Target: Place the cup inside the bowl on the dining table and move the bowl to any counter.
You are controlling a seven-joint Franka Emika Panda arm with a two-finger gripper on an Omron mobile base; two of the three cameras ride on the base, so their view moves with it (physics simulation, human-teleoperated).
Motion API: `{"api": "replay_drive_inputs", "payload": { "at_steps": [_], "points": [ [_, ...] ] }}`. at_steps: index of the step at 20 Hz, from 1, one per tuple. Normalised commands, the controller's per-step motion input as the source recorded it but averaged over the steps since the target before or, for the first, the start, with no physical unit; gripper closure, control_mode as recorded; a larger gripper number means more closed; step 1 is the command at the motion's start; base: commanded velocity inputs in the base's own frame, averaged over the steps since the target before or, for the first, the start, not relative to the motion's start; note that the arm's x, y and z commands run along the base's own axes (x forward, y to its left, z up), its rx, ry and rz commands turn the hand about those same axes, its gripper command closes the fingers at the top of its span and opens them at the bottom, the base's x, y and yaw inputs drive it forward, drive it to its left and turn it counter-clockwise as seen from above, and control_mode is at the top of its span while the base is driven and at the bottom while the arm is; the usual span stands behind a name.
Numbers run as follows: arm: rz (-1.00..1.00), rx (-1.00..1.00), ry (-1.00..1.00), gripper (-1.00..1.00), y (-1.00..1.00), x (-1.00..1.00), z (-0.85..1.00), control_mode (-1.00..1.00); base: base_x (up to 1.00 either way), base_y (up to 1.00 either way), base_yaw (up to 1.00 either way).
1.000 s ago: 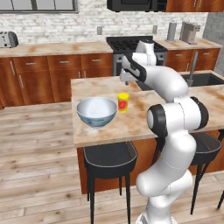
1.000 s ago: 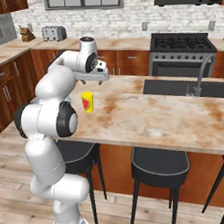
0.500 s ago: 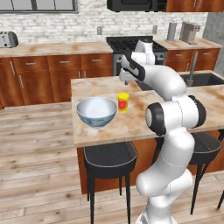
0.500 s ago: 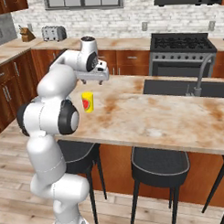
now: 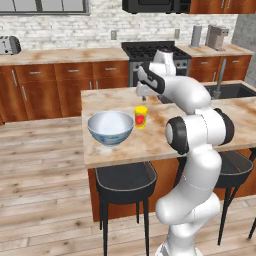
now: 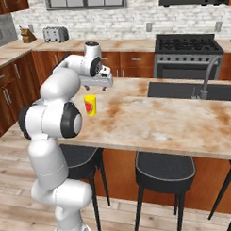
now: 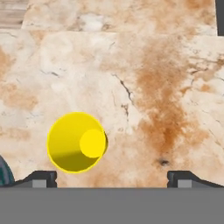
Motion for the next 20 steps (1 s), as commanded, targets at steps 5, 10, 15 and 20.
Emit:
{"api": "replay_drive_inputs", "payload": {
  "at_steps": [5,10,15,20],
  "points": [
    [0.00,0.00,0.00,-1.00,0.09,0.00,-0.14,-1.00,0.00,0.00,0.00],
    [0.00,0.00,0.02,-1.00,0.15,0.00,-0.09,-1.00,0.00,0.00,0.00],
    [0.00,0.00,0.02,-1.00,0.02,0.00,-0.03,-1.00,0.00,0.00,0.00],
    [0.00,0.00,0.00,-1.00,0.00,0.01,-0.09,-1.00,0.00,0.00,0.00]
  ]
}}
